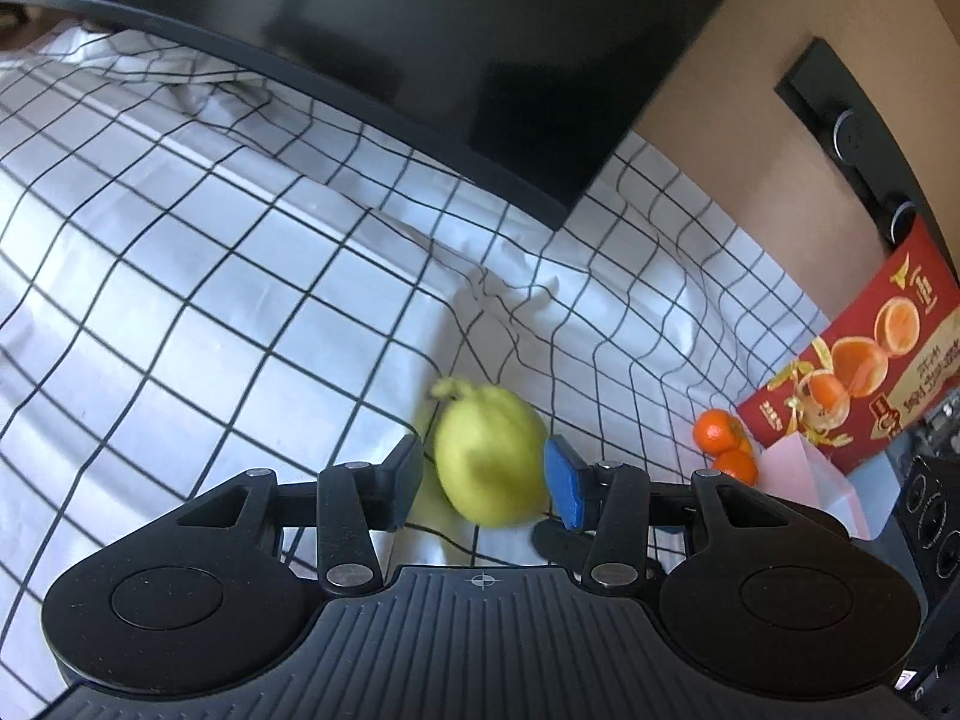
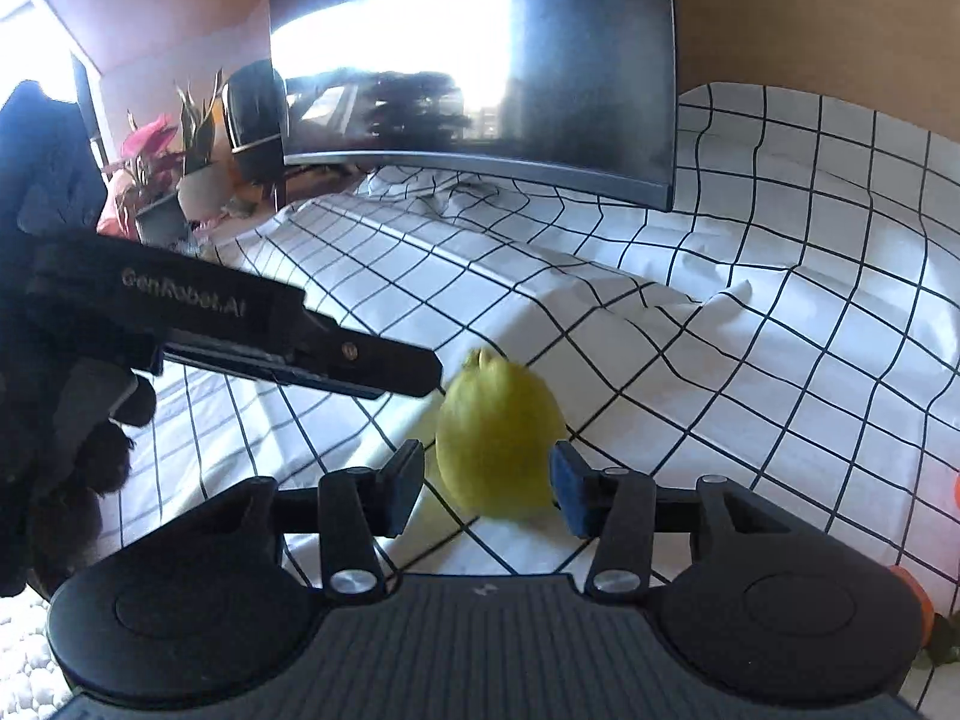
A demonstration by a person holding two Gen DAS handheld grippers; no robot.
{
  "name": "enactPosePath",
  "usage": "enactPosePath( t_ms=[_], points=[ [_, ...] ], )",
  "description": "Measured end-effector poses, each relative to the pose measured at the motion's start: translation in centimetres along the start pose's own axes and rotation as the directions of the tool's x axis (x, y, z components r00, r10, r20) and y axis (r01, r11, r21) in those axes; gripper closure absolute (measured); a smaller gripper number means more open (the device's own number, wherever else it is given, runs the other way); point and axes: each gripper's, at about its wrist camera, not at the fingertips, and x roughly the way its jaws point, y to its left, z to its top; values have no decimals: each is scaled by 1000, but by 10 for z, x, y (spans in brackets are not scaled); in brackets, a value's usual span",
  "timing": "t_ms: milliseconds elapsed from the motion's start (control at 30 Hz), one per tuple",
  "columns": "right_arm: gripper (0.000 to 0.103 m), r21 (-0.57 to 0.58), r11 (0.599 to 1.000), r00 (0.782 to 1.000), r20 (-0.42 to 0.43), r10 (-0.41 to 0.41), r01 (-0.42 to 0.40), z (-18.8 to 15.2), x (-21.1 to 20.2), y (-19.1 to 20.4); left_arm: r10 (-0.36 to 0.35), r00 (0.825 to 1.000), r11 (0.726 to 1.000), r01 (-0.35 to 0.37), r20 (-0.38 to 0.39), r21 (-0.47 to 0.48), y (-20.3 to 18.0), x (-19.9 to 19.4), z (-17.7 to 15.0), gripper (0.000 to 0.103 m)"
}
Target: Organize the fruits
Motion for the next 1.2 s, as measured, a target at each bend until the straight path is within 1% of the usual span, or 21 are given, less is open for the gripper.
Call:
enactPosePath(
  t_ms=[33, 67, 100, 167, 267, 333, 400, 500, 567, 633, 667, 700, 767, 800, 833, 900, 967, 1033, 1100, 1200],
  points=[
    [56, -8, 1000, 1000, 3, -6, 6, -1, -2, 0, 0, 1000, 1000, 0, 4, -10, 2, -1, -1, 54],
    [54, -14, 1000, 1000, 12, -12, 12, -1, -4, -1, 1, 1000, 1000, -1, 4, -18, 3, 0, -1, 54],
    [49, -20, 1000, 1000, 22, -21, 21, 0, -6, -1, 6, 1000, 1000, -6, 3, -23, 3, 1, -1, 54],
    [45, -26, 999, 999, 34, -28, 29, 3, -9, -5, 18, 1000, 999, -18, -3, -33, 2, 5, -1, 54],
    [45, -24, 999, 999, 26, -23, 24, 8, -12, -12, 6, 1000, 999, -7, -15, -49, -5, 13, 5, 54],
    [45, -23, 999, 1000, 17, -26, 26, 6, -19, -15, 21, 999, 998, -22, -26, -50, -14, 21, 13, 54],
    [45, -8, 999, 999, 6, -36, 36, 0, -27, -20, 46, 997, 996, -50, -56, -71, -21, 37, 21, 54],
    [45, 25, 998, 998, -9, -64, 64, -14, -44, -28, 62, 990, 989, -78, -127, -125, -28, 68, 33, 54],
    [45, 51, 995, 996, -16, -84, 84, -25, -58, -33, 49, 985, 985, -75, -166, -158, -36, 88, 38, 54],
    [44, 73, 991, 994, -16, -108, 109, -35, -72, -37, 31, 980, 984, -64, -196, -164, -48, 105, 38, 54],
    [44, 83, 989, 993, -13, -119, 119, -40, -79, -38, 34, 977, 988, -64, -209, -140, -57, 112, 37, 54],
    [44, 95, 987, 991, -10, -132, 132, -45, -87, -40, 49, 975, 992, -74, -218, -105, -66, 119, 35, 50],
    [44, 115, 981, 988, -7, -156, 156, -54, -101, -45, 135, 968, 991, -136, -210, 11, -87, 130, 38, 46],
    [44, 124, 978, 986, -5, -168, 168, -58, -107, -46, 183, 963, 982, -170, -200, 77, -98, 135, 39, 44],
    [44, 133, 974, 983, -3, -183, 181, -62, -114, -49, 214, 957, 974, -196, -193, 111, -104, 139, 39, 43],
    [43, 154, 966, 978, 0, -208, 205, -71, -128, -53, 262, 946, 962, -240, -192, 130, -109, 147, 42, 41],
    [43, 180, 959, 975, -3, -222, 219, -80, -137, -59, 295, 932, 954, -275, -211, 120, -108, 157, 47, 40],
    [43, 201, 952, 972, -10, -233, 230, -87, -143, -64, 306, 919, 951, -285, -249, 116, -107, 168, 51, 38],
    [43, 220, 945, 970, -15, -243, 240, -92, -148, -67, 330, 903, 942, -297, -276, 155, -110, 179, 54, 37],
    [43, 235, 939, 967, -18, -254, 251, -98, -157, -67, 348, 888, 933, -297, -302, 203, -115, 190, 57, 37]
  ],
)
